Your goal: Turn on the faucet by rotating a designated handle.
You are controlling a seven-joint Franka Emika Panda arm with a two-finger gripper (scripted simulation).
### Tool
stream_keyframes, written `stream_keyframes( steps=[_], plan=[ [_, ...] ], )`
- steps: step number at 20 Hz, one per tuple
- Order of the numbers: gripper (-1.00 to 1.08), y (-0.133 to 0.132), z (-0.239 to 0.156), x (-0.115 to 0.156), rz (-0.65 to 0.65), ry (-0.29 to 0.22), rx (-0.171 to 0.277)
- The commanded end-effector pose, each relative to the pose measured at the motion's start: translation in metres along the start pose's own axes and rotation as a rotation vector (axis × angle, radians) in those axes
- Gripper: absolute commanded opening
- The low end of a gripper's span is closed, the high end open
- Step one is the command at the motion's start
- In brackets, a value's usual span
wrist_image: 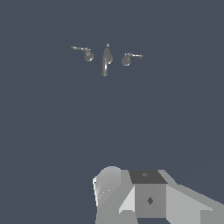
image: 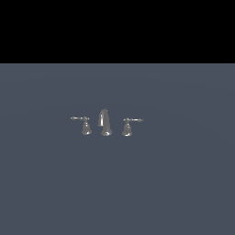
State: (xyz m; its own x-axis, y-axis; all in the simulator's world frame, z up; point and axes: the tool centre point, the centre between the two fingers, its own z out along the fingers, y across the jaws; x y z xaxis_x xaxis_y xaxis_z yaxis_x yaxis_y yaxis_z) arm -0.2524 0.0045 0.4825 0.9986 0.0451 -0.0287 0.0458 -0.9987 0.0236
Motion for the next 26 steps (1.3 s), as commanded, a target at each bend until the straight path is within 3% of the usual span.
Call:
stream_keyframes(
  steps=[1, 14, 26],
  plan=[
    [-1.00, 0.000, 0.000, 0.000, 0.000, 0.000, 0.000],
    [-1.00, -0.011, 0.025, 0.019, 0.103, 0.000, 0.003],
    [-1.00, -0.031, 0.090, 0.074, 0.370, -0.001, 0.012]
  ],
)
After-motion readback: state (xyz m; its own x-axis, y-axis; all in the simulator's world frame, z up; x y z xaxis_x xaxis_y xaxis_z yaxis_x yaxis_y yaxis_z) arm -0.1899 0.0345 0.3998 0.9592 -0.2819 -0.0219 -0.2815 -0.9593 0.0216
